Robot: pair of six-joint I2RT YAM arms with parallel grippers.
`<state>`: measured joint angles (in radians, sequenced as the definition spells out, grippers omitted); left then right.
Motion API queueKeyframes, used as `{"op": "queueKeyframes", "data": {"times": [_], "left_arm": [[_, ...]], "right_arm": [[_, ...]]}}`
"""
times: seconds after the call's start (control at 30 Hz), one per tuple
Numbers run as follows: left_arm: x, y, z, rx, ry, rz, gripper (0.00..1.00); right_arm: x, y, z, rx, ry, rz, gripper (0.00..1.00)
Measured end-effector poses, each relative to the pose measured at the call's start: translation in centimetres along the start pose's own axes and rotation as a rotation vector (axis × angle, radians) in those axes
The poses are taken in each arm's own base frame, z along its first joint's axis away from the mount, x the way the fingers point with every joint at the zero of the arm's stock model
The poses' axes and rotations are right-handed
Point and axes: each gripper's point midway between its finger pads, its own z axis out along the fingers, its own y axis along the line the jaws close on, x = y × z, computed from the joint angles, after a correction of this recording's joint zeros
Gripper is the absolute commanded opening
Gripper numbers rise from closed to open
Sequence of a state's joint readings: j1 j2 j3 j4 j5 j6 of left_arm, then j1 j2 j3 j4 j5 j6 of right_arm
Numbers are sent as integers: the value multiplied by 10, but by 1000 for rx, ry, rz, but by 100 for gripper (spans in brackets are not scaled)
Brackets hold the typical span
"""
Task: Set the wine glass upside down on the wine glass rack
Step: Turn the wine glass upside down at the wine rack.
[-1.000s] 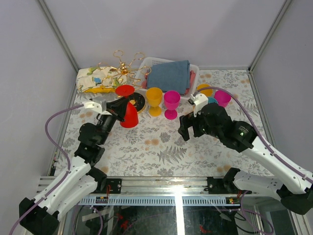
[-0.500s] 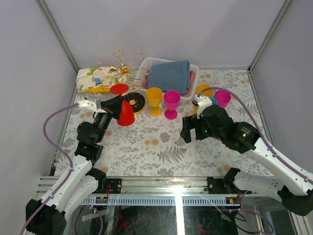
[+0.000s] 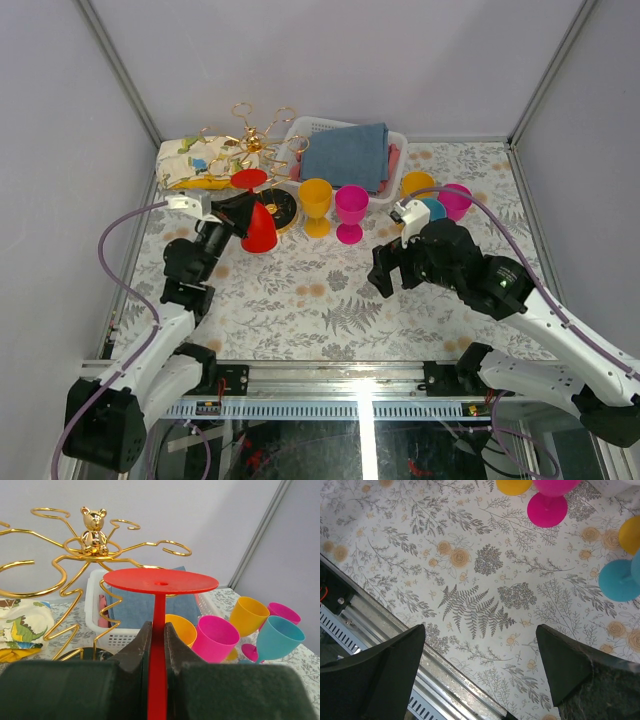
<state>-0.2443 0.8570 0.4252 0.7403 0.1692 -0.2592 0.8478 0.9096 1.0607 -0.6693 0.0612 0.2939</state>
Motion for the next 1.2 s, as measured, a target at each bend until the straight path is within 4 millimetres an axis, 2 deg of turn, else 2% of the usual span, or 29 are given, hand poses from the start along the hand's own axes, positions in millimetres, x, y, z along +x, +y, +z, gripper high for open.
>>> {"op": "queueKeyframes", "data": {"times": [0.37,0.77,0.9,1.2], "left_arm": [[14,4,11,21,22,-1,0],[11,11,23,8,8,3,0],[0,11,22,-2,-21,9,0],[-53,4,0,-43,-148,50,0]], "right_arm": [[2,5,2,-28,7,-9,99],[5,4,3,-26,15,-8,100],[7,3,4,-24,21,-9,99],[13,0,8,-10,31,-12,99]]}}
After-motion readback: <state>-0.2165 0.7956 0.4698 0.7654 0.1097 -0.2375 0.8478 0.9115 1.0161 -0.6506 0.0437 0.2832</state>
